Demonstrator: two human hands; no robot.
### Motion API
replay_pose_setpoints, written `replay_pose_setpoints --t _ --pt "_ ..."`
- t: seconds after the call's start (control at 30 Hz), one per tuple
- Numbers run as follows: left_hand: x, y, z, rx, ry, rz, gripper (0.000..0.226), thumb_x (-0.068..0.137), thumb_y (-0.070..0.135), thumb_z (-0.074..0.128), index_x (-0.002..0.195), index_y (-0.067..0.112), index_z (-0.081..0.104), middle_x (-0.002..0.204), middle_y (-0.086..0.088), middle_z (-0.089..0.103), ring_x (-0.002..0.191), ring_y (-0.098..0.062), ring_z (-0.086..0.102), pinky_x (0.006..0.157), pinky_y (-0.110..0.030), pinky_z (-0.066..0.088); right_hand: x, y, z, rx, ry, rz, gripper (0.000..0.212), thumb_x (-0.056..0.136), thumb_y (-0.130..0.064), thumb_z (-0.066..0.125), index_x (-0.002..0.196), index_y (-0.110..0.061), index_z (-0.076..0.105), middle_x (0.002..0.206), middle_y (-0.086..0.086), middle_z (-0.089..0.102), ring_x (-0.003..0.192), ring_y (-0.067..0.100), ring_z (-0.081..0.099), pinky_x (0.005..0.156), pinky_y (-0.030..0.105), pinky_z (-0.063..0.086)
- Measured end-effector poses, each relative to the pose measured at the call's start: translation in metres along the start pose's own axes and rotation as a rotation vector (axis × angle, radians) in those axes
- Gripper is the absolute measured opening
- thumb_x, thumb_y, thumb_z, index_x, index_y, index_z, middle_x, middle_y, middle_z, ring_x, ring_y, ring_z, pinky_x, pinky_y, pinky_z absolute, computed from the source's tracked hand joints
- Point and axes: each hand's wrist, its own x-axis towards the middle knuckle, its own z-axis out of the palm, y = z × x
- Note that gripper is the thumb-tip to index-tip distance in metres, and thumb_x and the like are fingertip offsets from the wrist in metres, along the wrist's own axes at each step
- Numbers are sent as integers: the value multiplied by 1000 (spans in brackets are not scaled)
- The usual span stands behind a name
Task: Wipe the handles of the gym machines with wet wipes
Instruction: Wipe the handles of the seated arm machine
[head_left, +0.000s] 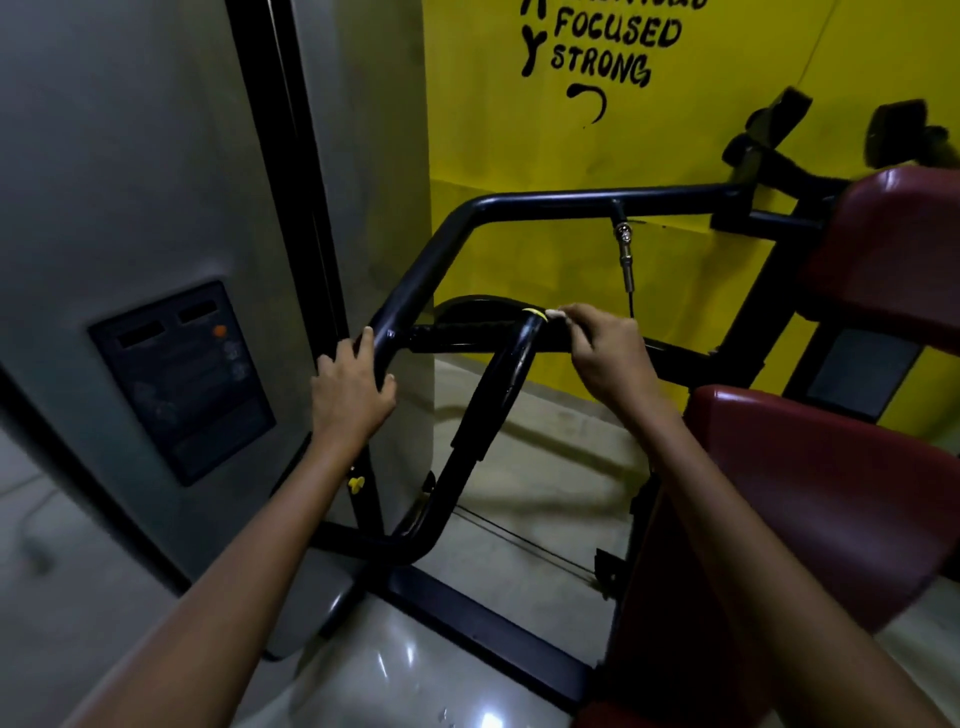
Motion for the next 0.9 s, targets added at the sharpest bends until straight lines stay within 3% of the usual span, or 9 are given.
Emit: replay_pose_setpoints --t 0.1,0.2,0.33,0.4,0.47,0.6,0.77,0.83,0.9 --pt "-2 3 -1 -3 20 -18 66 89 32 57 146 9 32 126 -18 48 100 -37 49 77 -44 45 5 14 -7 246 -38 105 29 96 -11 45 114 -15 67 77 10 67 59 14 55 60 27 43" --pt "-1 5 0 4 31 -32 66 88 32 58 145 10 33 124 -18 49 99 -37 50 76 -44 45 -1 28 -7 678 -107 349 31 98 -13 43 122 -12 62 72 12 63 69 13 56 73 29 49" --pt "0 3 2 11 40 -38 66 88 33 59 145 11 35 122 -16 51 98 -35 50 75 -42 45 -4 32 0 1349 -250 820 28 99 -10 38 111 10 53 108 30 60 113 38 54 57 22 55" --pt "0 2 3 10 47 -45 65 88 33 59 145 11 36 123 -16 51 99 -36 50 76 -44 45 1 38 0 1539 -336 942 29 97 -12 39 97 13 54 105 27 61 103 41 60 72 27 58" --pt "1 3 3 16 47 -46 64 89 34 58 145 12 36 123 -15 51 99 -36 51 76 -45 46 6 46 -7 1578 -412 923 30 89 -18 46 94 9 57 96 29 65 85 39 67 95 42 48" --pt "2 3 5 29 62 -51 63 89 35 58 144 11 38 124 -15 52 99 -37 52 75 -45 48 18 58 -12 1549 -567 860 48 74 -27 60 96 15 66 111 32 61 95 44 65 82 53 51" --pt "3 2 6 42 64 -54 63 90 36 57 144 13 37 126 -13 52 100 -35 52 75 -44 48 35 61 9 1544 -785 910 61 95 -38 33 101 12 67 116 32 60 101 46 62 90 54 45" --pt "3 2 6 46 65 -52 63 90 37 57 145 13 36 127 -13 51 101 -34 52 77 -44 48 44 58 22 1541 -840 905 52 93 -37 43 101 7 69 114 28 62 102 43 62 99 50 41" --pt "3 3 6 49 65 -51 63 89 37 57 144 13 37 127 -13 52 101 -34 52 76 -43 48 51 50 34 1504 -905 891 50 77 -31 70 112 4 65 123 26 57 110 40 59 109 43 32"
